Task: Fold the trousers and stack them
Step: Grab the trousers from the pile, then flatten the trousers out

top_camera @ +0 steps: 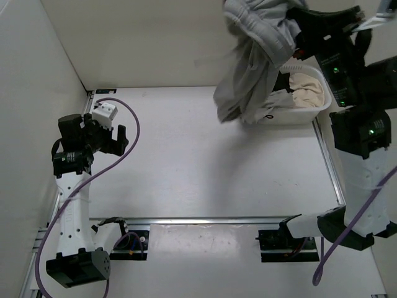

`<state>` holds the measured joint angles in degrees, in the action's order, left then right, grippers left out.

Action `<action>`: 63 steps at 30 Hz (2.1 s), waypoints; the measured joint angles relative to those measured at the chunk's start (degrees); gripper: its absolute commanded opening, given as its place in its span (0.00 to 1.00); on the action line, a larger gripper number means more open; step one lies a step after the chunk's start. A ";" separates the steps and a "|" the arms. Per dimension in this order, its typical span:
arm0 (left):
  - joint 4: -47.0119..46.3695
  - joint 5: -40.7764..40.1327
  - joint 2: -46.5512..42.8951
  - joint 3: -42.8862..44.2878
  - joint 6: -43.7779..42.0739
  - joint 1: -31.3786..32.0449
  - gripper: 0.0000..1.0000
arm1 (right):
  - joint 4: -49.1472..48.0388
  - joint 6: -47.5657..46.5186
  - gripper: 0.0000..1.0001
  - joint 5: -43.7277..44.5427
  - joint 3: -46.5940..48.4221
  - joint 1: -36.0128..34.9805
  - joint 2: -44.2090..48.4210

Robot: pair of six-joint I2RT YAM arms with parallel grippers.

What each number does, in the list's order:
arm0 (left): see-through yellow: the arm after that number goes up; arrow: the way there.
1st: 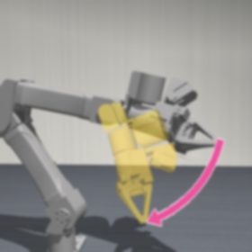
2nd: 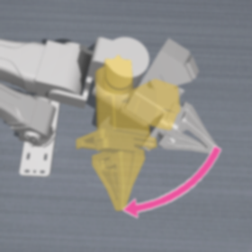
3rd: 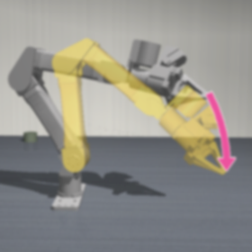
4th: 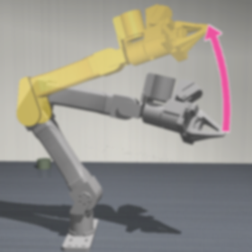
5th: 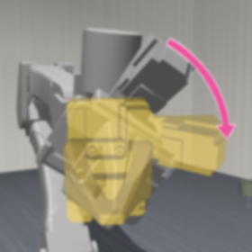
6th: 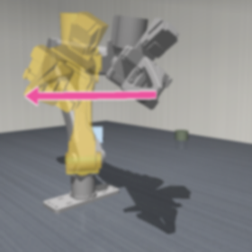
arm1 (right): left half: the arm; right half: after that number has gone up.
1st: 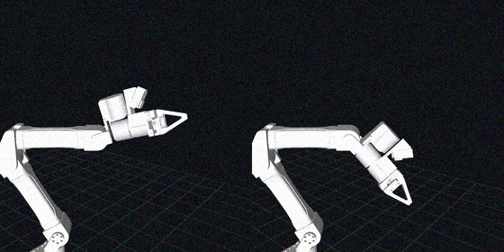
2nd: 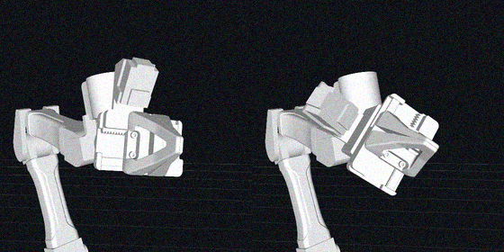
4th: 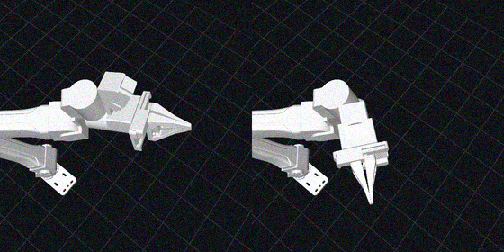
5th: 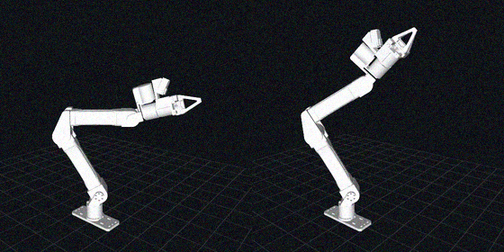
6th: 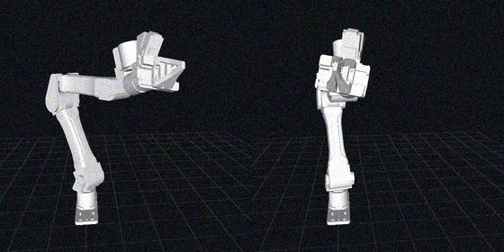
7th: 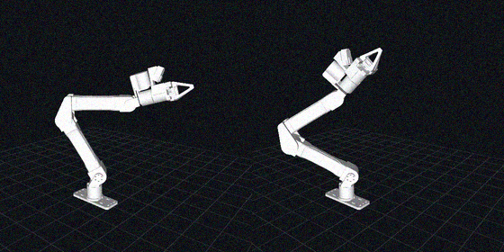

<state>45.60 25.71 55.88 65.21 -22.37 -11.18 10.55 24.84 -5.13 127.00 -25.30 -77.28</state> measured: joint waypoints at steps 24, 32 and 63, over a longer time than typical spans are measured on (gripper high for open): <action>5.86 -1.64 6.67 3.54 -4.55 1.29 1.00 | 34.62 2.86 0.91 4.22 -14.40 -11.08 -32.54; 7.52 -2.21 15.23 -0.44 -8.90 16.83 1.00 | 36.98 -0.76 0.90 10.01 -49.35 -8.50 -19.37; -10.14 -13.38 66.79 34.51 -2.69 23.96 1.00 | 37.29 -14.78 0.77 -0.48 -10.93 -36.24 -45.48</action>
<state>35.46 12.34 122.67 99.72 -25.06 12.78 47.83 10.07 -5.61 116.07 -61.54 -122.76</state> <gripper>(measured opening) 0.998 0.717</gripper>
